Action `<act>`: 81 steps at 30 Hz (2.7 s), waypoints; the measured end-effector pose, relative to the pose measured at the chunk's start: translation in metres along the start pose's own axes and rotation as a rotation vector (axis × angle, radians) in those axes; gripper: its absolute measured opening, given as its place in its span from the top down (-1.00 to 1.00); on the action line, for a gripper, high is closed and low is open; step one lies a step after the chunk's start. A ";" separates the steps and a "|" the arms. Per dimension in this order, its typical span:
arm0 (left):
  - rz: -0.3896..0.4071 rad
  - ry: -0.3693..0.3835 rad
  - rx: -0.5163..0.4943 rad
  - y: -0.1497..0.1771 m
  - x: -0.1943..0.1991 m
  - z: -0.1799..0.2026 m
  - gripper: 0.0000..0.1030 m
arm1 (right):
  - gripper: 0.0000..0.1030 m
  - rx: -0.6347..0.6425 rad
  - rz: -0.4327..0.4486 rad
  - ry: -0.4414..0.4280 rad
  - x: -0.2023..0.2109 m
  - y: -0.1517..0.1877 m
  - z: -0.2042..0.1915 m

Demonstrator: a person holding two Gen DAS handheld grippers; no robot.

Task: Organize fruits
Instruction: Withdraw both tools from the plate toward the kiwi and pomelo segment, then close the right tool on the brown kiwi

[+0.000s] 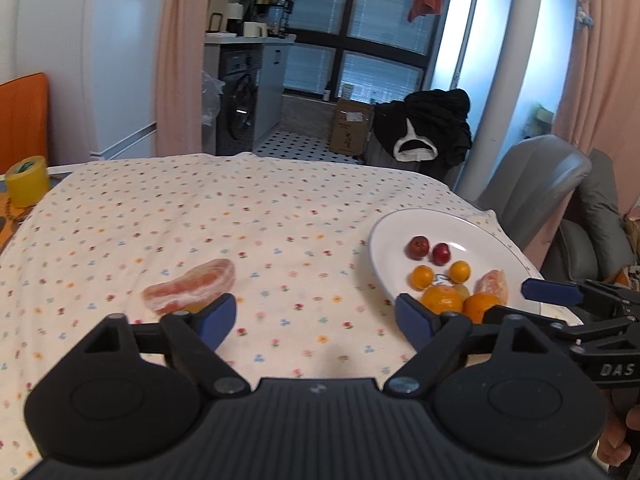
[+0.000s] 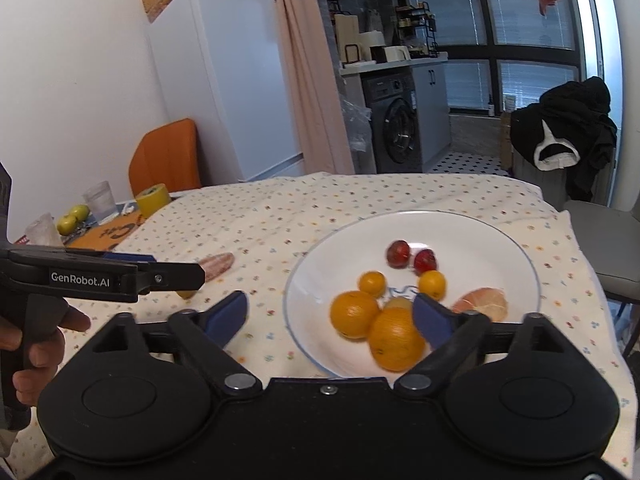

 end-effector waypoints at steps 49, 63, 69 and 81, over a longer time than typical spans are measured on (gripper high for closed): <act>0.012 -0.155 0.151 0.017 0.041 -0.121 -0.78 | -1.00 0.088 -0.101 -0.179 -0.067 0.002 -0.106; -0.017 -0.166 0.181 0.023 0.026 -0.139 -0.78 | -0.72 0.129 -0.166 -0.219 -0.100 0.010 -0.129; -0.023 -0.172 0.193 0.023 0.020 -0.148 -0.78 | -0.50 0.147 -0.203 -0.233 -0.118 0.015 -0.139; -0.029 -0.159 0.166 0.016 0.011 -0.157 -0.78 | 0.00 0.148 -0.233 -0.238 -0.144 0.015 -0.150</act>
Point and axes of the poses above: each gripper's, at about its wrist camera, not at the fingertips, and x roughly against the way its jaws point, z to its right, y to its underside, the point moved 5 cm from there along -x, roughly the way its jaws point, and after that the axes turned 6 degrees about z, right-handed, at the moved point
